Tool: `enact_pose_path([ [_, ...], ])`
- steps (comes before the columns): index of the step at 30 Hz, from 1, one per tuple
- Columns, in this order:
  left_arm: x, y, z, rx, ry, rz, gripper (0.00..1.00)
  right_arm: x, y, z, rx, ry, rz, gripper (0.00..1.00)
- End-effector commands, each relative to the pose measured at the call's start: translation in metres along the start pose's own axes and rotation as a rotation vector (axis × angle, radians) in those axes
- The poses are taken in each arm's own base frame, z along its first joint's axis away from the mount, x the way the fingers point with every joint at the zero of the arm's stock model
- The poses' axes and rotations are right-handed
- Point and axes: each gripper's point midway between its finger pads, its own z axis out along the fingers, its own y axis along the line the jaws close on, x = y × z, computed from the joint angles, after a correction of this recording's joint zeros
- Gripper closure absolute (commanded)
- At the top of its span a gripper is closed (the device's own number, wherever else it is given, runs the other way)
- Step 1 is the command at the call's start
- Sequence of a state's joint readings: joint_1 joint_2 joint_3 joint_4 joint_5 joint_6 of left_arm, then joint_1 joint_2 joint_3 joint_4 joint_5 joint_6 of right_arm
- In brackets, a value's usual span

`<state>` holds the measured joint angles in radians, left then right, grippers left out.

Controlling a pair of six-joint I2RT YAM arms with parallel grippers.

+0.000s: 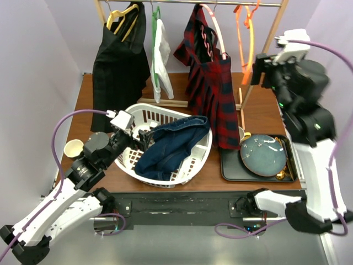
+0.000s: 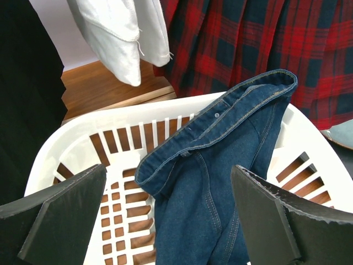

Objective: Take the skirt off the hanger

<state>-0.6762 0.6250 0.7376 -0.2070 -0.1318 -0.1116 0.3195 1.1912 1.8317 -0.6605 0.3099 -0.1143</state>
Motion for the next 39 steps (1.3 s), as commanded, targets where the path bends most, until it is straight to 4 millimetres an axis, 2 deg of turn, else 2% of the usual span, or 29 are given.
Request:
enact_pose_path([
  [1, -0.003, 0.001, 0.003, -0.005, -0.018, -0.003, 0.0, -0.033, 0.029, -0.033, -0.196, -0.081, 0.2, 0.27],
  [3, -0.004, 0.001, 0.003, -0.006, -0.018, -0.003, 0.0, -0.041, 0.043, -0.036, -0.267, -0.098, 0.272, 0.27],
  [5, -0.003, 0.003, 0.003, -0.014, -0.017, -0.003, 0.0, -0.047, 0.065, -0.036, -0.386, -0.095, 0.305, 0.28],
  [7, -0.003, 0.004, 0.003, -0.022, -0.017, -0.005, 0.0, -0.054, 0.075, -0.035, -0.434, -0.091, 0.328, 0.3],
  [8, -0.002, 0.005, 0.003, -0.025, -0.015, -0.004, 0.0, -0.053, 0.08, -0.026, -0.444, -0.071, 0.355, 0.31],
  [10, -0.002, 0.005, 0.003, -0.028, -0.015, -0.004, 0.0, -0.062, 0.084, -0.021, -0.456, -0.093, 0.396, 0.33],
  [14, -0.004, 0.006, 0.002, -0.031, -0.02, -0.005, 0.0, -0.069, 0.094, -0.003, -0.476, -0.106, 0.417, 0.34],
  [15, -0.004, 0.006, 0.002, -0.031, -0.02, -0.005, 0.0, -0.063, 0.097, 0.012, -0.457, -0.085, 0.414, 0.34],
  [17, -0.004, 0.006, 0.001, -0.032, -0.02, -0.005, 0.0, -0.07, 0.097, 0.018, -0.437, -0.092, 0.399, 0.35],
  [18, -0.004, 0.006, 0.001, -0.034, -0.021, -0.005, 0.0, -0.071, 0.096, 0.032, -0.406, -0.088, 0.394, 0.36],
  [21, -0.005, 0.007, 0.0, -0.037, -0.025, -0.006, 0.0, -0.063, 0.1, 0.053, -0.331, -0.054, 0.337, 0.36],
  [25, -0.005, 0.008, -0.001, -0.039, -0.028, -0.006, 0.0, -0.054, 0.11, 0.068, -0.267, -0.045, 0.226, 0.36],
  [34, -0.003, 0.006, 0.002, -0.031, -0.018, -0.005, 0.0, -0.025, 0.113, 0.088, -0.166, 0.006, 0.133, 0.42],
  [39, -0.002, 0.006, 0.002, -0.03, -0.013, -0.004, 0.0, -0.017, 0.116, 0.097, -0.154, 0.02, 0.098, 0.44],
])
